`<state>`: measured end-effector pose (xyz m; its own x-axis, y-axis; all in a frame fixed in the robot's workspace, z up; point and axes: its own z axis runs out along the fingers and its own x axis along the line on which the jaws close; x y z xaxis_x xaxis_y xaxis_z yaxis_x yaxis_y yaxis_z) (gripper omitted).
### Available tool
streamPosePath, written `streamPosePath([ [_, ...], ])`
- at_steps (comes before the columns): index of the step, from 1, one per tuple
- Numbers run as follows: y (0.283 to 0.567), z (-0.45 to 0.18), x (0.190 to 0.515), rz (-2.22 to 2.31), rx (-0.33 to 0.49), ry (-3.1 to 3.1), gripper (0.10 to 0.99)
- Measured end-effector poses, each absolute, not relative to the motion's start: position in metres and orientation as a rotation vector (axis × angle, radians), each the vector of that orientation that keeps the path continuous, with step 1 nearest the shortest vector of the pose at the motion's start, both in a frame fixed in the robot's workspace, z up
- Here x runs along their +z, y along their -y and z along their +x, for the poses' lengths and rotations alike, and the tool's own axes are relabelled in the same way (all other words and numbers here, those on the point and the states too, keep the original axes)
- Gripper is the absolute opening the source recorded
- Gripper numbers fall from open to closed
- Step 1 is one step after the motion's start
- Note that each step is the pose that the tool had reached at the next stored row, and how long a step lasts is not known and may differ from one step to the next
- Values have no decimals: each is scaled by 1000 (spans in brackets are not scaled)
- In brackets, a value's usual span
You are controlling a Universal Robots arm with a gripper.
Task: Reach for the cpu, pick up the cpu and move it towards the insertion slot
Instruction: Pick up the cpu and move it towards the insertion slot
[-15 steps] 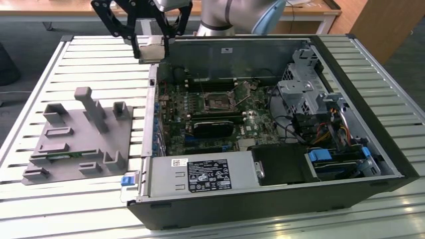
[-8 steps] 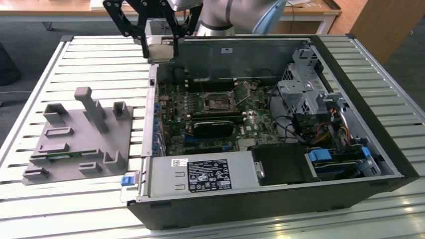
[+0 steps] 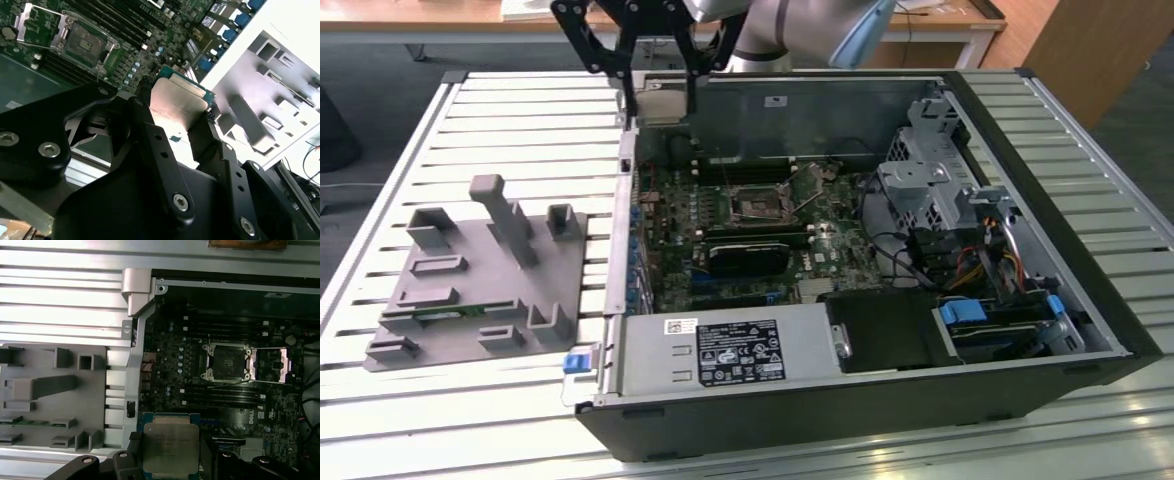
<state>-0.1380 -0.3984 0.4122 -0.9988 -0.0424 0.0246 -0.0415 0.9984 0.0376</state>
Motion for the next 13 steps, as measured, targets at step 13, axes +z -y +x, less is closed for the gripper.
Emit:
streamPosePath([
  [13, 389, -110, 412, 65, -58, 3115, 545],
])
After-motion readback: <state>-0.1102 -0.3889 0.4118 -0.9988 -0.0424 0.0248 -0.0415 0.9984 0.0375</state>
